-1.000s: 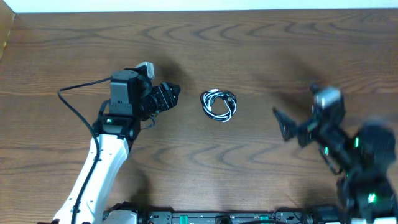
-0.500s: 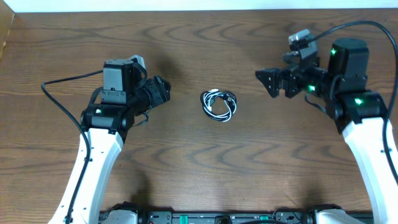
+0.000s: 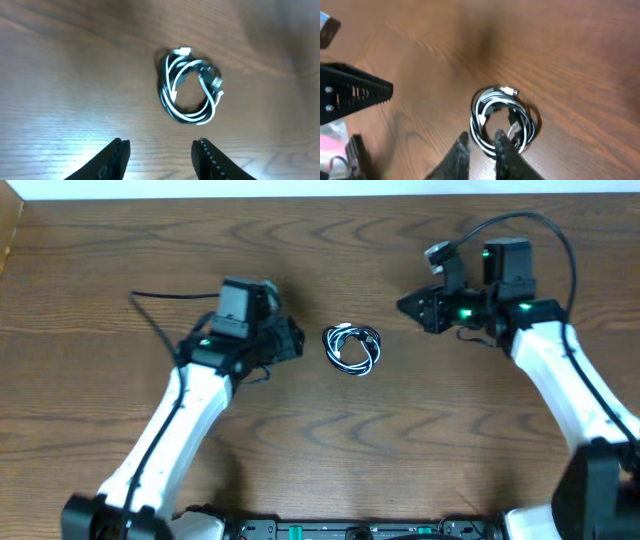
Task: Untangle cables
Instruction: 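Raise the right arm and bring its gripper over the cable bundle, then lower both grippers onto the coiled cable and close on its loops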
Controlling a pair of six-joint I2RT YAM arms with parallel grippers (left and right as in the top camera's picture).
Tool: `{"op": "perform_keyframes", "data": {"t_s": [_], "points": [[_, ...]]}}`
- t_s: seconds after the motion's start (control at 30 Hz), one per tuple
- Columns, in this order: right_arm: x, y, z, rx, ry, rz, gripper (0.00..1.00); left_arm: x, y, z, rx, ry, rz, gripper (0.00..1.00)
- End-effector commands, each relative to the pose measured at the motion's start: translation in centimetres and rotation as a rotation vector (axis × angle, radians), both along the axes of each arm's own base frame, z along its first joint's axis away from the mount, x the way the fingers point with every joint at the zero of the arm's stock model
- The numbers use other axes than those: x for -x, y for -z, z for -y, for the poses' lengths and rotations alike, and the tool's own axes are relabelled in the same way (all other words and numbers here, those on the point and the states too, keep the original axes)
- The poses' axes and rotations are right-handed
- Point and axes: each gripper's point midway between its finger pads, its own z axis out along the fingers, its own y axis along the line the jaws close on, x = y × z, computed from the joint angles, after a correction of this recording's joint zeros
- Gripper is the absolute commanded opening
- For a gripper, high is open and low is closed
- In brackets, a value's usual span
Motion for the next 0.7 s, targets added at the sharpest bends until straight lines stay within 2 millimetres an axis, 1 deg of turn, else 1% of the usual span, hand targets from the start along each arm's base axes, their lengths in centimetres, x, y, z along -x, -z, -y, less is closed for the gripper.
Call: {"op": "perform_keyframes", "data": {"t_s": [0.0,0.07,0.13,0.17,0.23,0.3,0.33,0.43,0.57,0.67], "points": [[-0.4,1.6,-1.5,-0.008,-0.025,-0.039,0.2,0.2,3.1,0.6,-0.017,-0.028,-0.1,0.45],[-0.7,3.3,-1.8,0.026,-0.019,-0.058,0.21,0.2,4.3,0.8,-0.016,-0.048,-0.141,0.45],[-1.0,5.4,-1.8,0.084,0.005,-0.089,0.21,0.0,5.3,0.9,-0.013,-0.072,-0.17,0.45],[-0.9,6.8,-1.8,0.113,0.031,-0.131,0.22,-0.1,5.8,1.0,-0.009,-0.084,-0.181,0.45],[-0.4,8.9,-2.1,0.133,0.064,-0.219,0.24,-0.2,6.6,1.3,0.009,-0.119,-0.214,0.44],[0.4,10.5,-2.7,0.135,0.073,-0.296,0.27,-0.1,7.1,1.9,0.039,-0.134,-0.246,0.44],[0.6,11.1,-3.0,0.141,0.067,-0.312,0.27,-0.1,7.4,2.4,0.051,-0.125,-0.254,0.44],[0.6,12.1,-3.6,0.158,0.059,-0.31,0.29,-0.3,7.7,3.0,0.051,-0.108,-0.243,0.44],[0.5,13.3,-2.9,0.228,0.136,-0.336,0.3,-0.7,9.0,2.7,-0.016,-0.123,-0.229,0.44],[0.5,13.5,-3.1,0.257,0.145,-0.326,0.32,-0.7,9.9,3.3,-0.022,-0.108,-0.234,0.44]]}}
